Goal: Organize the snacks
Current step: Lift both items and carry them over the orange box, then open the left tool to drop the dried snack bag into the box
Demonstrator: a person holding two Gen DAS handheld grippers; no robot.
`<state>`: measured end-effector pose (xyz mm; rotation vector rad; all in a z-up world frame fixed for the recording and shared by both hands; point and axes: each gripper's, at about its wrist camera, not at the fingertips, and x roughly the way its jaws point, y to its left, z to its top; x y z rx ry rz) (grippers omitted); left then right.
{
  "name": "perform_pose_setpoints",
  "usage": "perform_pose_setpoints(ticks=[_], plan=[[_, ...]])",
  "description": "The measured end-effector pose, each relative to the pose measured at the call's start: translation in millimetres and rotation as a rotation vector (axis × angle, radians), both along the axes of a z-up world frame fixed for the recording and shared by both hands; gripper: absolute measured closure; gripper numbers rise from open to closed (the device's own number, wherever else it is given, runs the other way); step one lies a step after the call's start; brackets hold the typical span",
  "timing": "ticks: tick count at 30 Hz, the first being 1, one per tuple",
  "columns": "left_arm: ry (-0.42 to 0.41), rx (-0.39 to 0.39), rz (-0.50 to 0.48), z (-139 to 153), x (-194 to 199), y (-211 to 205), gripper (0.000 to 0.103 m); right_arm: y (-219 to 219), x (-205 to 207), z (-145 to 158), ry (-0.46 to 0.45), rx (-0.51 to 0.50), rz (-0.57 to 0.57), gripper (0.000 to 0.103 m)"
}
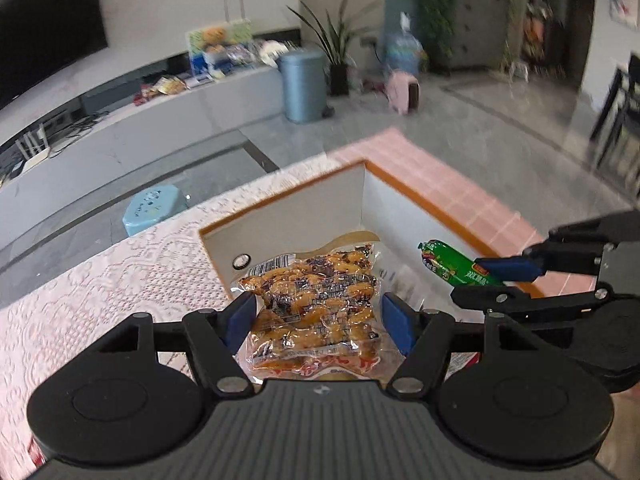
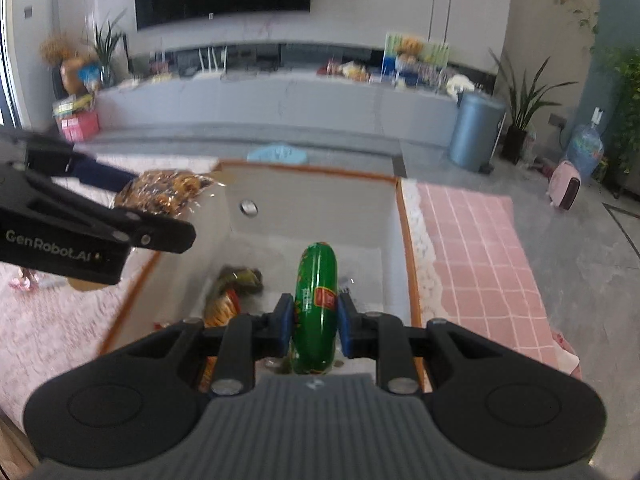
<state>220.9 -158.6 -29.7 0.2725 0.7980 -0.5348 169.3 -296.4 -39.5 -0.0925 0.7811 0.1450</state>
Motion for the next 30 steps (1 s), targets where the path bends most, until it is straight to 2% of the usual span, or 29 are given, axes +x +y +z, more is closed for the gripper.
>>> perform_pose_setpoints(ticks=[3, 8, 11, 16, 21, 24, 30], plan=[[0.051, 0.023, -0.011, -15.8, 15.6, -9.7, 0.025, -1.0, 14.4, -11.6, 0.042, -0.025, 0.019, 0.082], [0.06, 0.112, -0.057, -36.3, 30.0, -22.1, 0.024, 5.0, 32.6, -29.2, 0.093, -0.091, 0.059, 0.082], [0.025, 0.189, -0.102, -42.9, 31.9, -28.1, 0.024, 5.9, 42.9, -35.0, 0.112, -0.134, 0.096, 0.082], [-0.01, 0.274, -0.152, -48.7, 36.4, -36.0, 0.024, 7.8, 54.2, -43.3, 0.16, -0.148, 0.138, 0.082], [-0.075, 0.28, -0.247, -42.5, 23.3, -53.0, 0.024, 5.2, 59.1, -48.5, 0.183, -0.167, 0.148, 0.082], [-0.09, 0.333, -0.305, -50.5, 17.1, -68.7, 0.024, 2.1, 56.4, -50.4, 0.191, -0.17, 0.147, 0.082], [-0.022, 0.404, -0.353, -75.8, 20.3, -79.8, 0.024, 1.9, 55.3, -56.9, 0.205, -0.205, 0.17, 0.082]])
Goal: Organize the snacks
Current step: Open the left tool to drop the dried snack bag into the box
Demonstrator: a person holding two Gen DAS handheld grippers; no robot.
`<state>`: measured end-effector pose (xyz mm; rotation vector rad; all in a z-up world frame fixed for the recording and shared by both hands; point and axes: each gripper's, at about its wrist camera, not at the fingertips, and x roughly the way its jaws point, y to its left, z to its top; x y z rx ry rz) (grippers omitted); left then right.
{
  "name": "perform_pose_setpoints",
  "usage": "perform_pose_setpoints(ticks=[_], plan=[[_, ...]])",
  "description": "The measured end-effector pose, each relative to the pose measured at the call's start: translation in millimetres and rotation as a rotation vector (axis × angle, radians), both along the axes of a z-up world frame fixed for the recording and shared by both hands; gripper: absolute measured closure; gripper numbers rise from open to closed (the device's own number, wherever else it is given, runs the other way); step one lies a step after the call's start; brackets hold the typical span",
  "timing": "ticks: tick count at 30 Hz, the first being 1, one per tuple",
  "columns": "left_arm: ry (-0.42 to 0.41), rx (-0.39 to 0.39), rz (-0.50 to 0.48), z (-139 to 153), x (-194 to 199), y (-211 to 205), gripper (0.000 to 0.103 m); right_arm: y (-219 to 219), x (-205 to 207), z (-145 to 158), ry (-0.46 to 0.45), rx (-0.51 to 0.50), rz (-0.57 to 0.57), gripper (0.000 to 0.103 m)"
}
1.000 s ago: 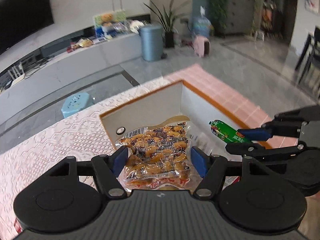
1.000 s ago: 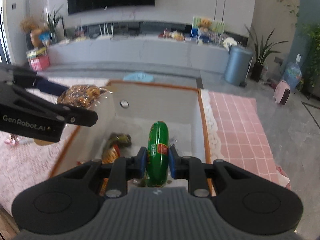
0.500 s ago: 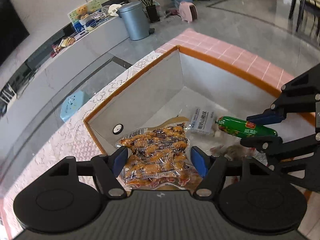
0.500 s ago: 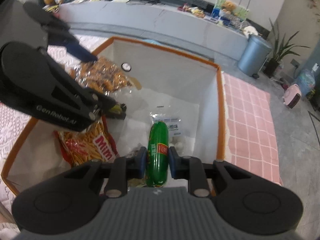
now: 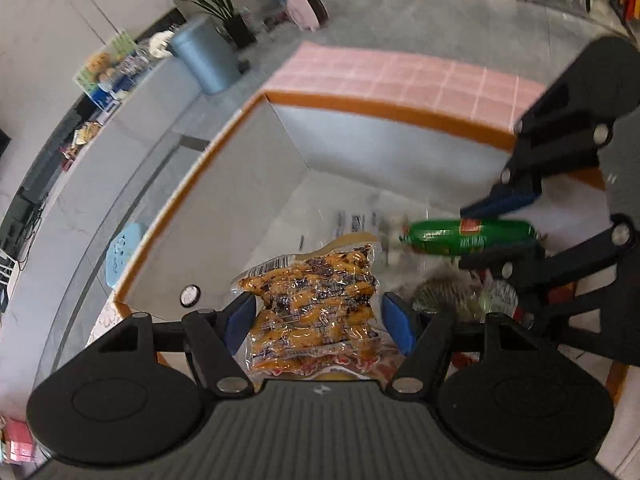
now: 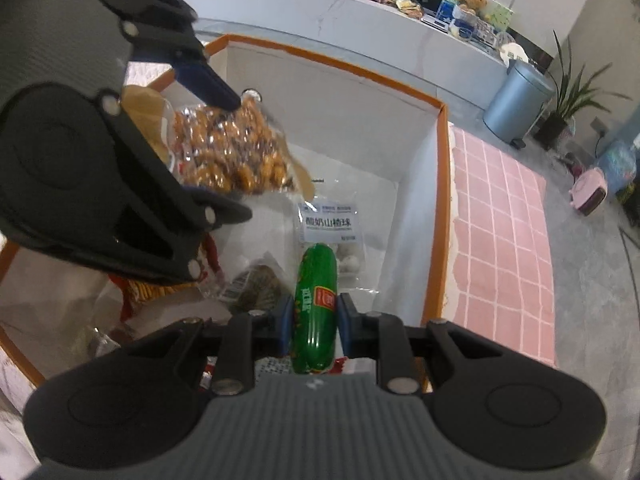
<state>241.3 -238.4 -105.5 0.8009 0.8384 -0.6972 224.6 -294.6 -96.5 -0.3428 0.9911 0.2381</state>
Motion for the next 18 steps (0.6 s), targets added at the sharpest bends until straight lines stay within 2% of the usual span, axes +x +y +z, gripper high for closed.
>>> perform_pose_setpoints(ticks=[3, 8, 13, 18], plan=[[0.004, 0.059, -0.023, -10.3, -0.5, -4.0, 0.024, 3.8, 0.4, -2.1, 0.0, -0.01, 0.016, 0.082], [0.029, 0.09, -0.014, -15.8, 4.3, -2.9, 0.023, 5.1, 0.7, -4.4, 0.0, -0.011, 0.033, 0.082], [0.034, 0.073, -0.004, -13.5, 3.7, -0.3, 0.017, 5.0, -0.3, -4.2, 0.002, -0.007, 0.032, 0.082], [0.016, 0.025, -0.002, -3.9, -1.4, 8.1, 0.017, 2.9, -2.6, -1.6, 0.003, -0.006, 0.033, 0.082]])
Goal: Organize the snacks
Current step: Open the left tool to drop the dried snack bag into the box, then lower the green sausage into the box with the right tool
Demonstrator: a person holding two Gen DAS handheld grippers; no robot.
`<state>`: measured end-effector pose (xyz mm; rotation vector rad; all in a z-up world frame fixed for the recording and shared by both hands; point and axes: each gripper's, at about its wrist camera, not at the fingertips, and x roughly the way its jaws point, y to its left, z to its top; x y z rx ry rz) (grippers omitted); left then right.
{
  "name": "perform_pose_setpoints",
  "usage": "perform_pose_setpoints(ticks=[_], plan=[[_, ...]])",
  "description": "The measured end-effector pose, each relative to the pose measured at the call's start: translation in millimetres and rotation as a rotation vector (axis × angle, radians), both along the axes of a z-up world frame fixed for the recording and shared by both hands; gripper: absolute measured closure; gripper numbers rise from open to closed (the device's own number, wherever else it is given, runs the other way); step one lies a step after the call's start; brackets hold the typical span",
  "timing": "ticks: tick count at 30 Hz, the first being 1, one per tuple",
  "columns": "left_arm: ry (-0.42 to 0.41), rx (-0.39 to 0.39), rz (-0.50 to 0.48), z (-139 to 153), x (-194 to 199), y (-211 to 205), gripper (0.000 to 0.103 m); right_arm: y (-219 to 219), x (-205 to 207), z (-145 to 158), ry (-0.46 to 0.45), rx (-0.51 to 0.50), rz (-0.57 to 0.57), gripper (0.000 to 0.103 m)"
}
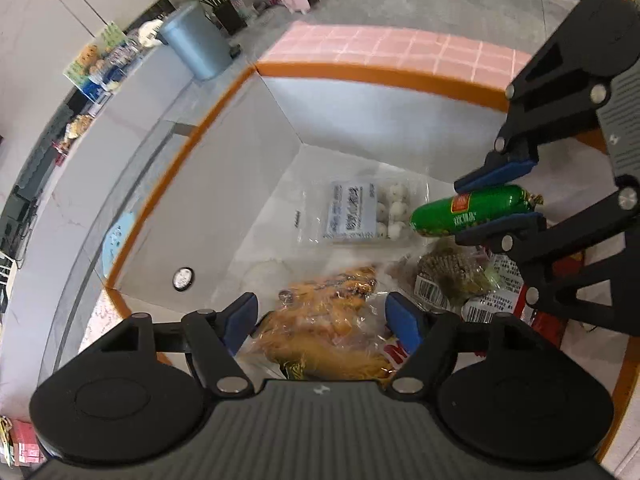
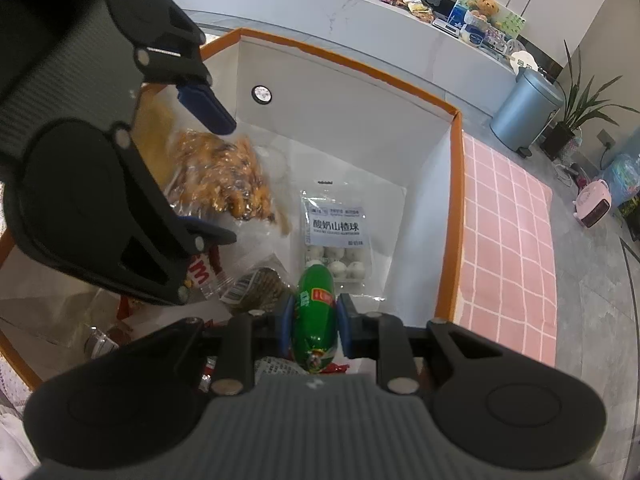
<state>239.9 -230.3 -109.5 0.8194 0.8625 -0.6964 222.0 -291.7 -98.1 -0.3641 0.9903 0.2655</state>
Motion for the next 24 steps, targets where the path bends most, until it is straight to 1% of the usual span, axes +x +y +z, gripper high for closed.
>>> perform_pose_setpoints(ticks=[7, 10, 12, 14, 17, 21, 24], plan=[[-0.001, -0.095, 0.033, 26.8, -8.0, 19.5, 0.017, -0.5, 3.0, 1.7, 0.011, -0.006, 0.003, 0.082], [-0.01, -0.148, 0.068, 40.9, -10.5, 30.5, 0.017, 3.2, 5.2, 0.6, 0.022, -0.026, 0.009, 0.082], [-0.037, -0.171, 0.108, 48.6, -12.0, 36.1, 0.017, 7.2, 7.6, -0.4, 0.033, -0.045, 0.011, 0.082], [-0.065, -0.181, 0.139, 53.8, -13.5, 40.0, 0.017, 12.0, 10.1, -2.2, 0.044, -0.066, 0.009, 0.082], [-0.085, -0.191, 0.177, 59.5, -15.4, 49.0, 0.017, 17.7, 13.7, -5.5, 0.058, -0.095, 0.006, 0.082], [-0.118, -0.179, 0.218, 63.0, -15.3, 59.8, 0.017, 22.7, 14.8, -6.9, 0.058, -0.131, 0.002, 0.083], [-0.116, -0.177, 0.253, 63.5, -15.3, 70.1, 0.017, 24.5, 13.3, -2.4, 0.049, -0.139, 0.0, 0.076]])
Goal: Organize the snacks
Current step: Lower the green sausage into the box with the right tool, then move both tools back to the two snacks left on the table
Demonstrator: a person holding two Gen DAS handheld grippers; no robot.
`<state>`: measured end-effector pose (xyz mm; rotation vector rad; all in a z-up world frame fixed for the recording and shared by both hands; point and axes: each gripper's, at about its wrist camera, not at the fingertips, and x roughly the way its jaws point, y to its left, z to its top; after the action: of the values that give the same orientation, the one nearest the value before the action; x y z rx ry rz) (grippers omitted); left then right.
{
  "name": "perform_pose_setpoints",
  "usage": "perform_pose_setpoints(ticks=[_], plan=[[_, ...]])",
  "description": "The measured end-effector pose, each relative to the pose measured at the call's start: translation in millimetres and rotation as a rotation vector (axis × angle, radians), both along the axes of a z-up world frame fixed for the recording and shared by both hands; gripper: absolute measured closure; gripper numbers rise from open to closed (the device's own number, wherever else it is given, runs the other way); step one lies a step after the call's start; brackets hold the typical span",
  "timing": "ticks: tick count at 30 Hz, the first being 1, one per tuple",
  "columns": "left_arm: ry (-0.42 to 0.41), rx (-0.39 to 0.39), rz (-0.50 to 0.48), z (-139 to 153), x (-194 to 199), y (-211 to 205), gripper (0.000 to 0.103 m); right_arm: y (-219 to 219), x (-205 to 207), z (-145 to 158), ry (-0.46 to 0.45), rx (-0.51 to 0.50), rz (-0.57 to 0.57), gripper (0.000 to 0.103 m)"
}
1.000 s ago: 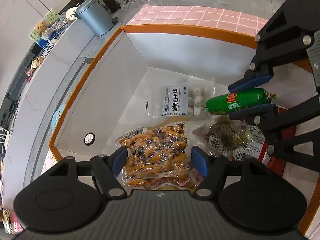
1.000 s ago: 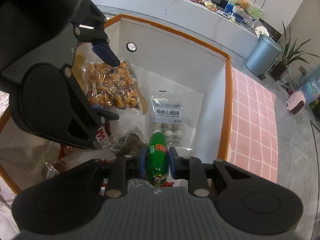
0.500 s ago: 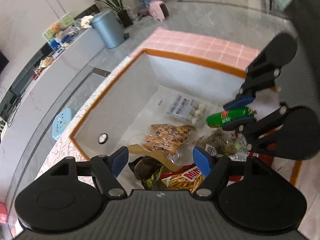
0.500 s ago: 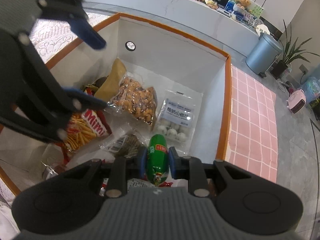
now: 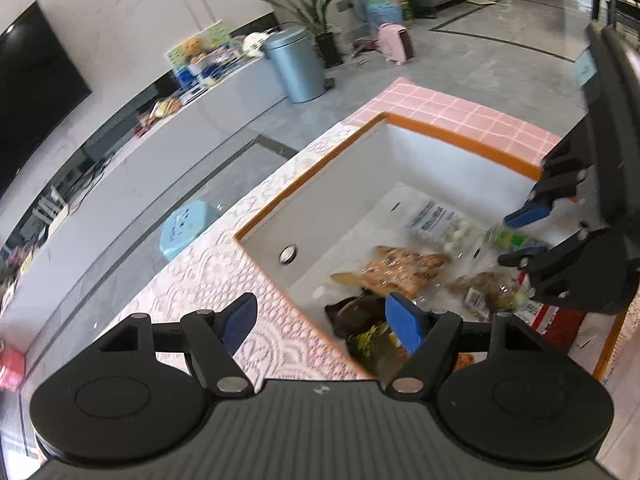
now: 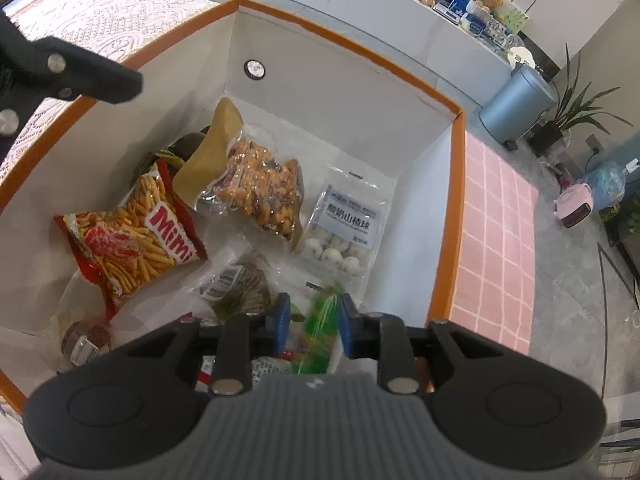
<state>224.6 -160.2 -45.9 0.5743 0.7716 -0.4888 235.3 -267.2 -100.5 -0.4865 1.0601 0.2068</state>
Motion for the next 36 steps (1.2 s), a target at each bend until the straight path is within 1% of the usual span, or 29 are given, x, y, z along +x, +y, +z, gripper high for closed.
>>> perform_pose_setpoints(ticks=[1, 3, 4, 5, 7, 8, 10, 13, 15, 17, 22, 24, 25, 26, 28, 30, 36], plan=[[0.007, -0.008, 0.013, 0.8, 0.5, 3.4, 0.017, 0.0, -1.1, 1.6, -0.003, 0.002, -0.003, 0.071], [0.015, -0.025, 0.029, 2.8, -0.7, 10.0, 0.017, 0.6, -2.5, 6.8, -0.013, -0.001, -0.013, 0.069], [0.013, -0.029, 0.036, 4.5, -2.3, 12.6, 0.017, 0.1, -2.6, 10.2, -0.017, -0.002, -0.017, 0.066], [0.007, -0.033, 0.042, 6.9, -4.4, 16.0, 0.017, 0.2, -4.1, 13.9, -0.024, -0.003, -0.025, 0.061], [-0.005, -0.04, 0.053, 10.5, -9.2, 23.5, 0.017, 0.4, -8.2, 22.8, -0.046, 0.001, -0.041, 0.053], [-0.013, -0.045, 0.066, 13.4, -12.7, 27.6, 0.017, 0.6, -11.1, 28.2, -0.061, 0.012, -0.05, 0.046], [-0.034, -0.057, 0.094, 18.4, -18.2, 37.5, 0.017, 0.1, -16.2, 39.6, -0.091, 0.042, -0.074, 0.035], [-0.066, -0.083, 0.142, 26.8, -28.5, 52.2, 0.017, 2.7, -29.1, 55.0, -0.149, 0.107, -0.112, 0.034], [-0.089, -0.101, 0.171, 32.8, -37.2, 63.0, 0.017, 5.8, -37.8, 63.3, -0.19, 0.13, -0.142, 0.034], [-0.11, -0.118, 0.196, 38.5, -45.5, 72.6, 0.017, 10.8, -47.7, 70.0, -0.229, 0.156, -0.162, 0.03], [-0.168, -0.154, 0.299, 51.3, -68.6, 102.0, 0.017, 31.0, -69.8, 82.0, -0.287, 0.237, -0.189, 0.029], [-0.18, -0.177, 0.343, 54.8, -75.2, 115.1, 0.017, 41.0, -79.8, 86.4, -0.317, 0.275, -0.203, 0.026], [-0.191, -0.191, 0.376, 56.2, -79.3, 122.6, 0.017, 47.5, -84.2, 87.4, -0.327, 0.292, -0.205, 0.021], [-0.201, -0.201, 0.402, 57.1, -82.2, 129.2, 0.017, 54.1, -88.6, 88.9, -0.334, 0.313, -0.205, 0.019], [-0.217, -0.225, 0.458, 58.7, -90.0, 143.6, 0.017, 68.2, -94.8, 91.3, -0.343, 0.354, -0.198, 0.016], [-0.218, -0.246, 0.495, 58.7, -96.7, 157.4, 0.017, 85.7, -100.9, 90.8, -0.35, 0.379, -0.179, 0.014], [-0.224, -0.271, 0.603, 51.2, -119.7, 195.0, 0.017, 133.2, -117.1, 85.0, -0.393, 0.38, -0.128, 0.014]])
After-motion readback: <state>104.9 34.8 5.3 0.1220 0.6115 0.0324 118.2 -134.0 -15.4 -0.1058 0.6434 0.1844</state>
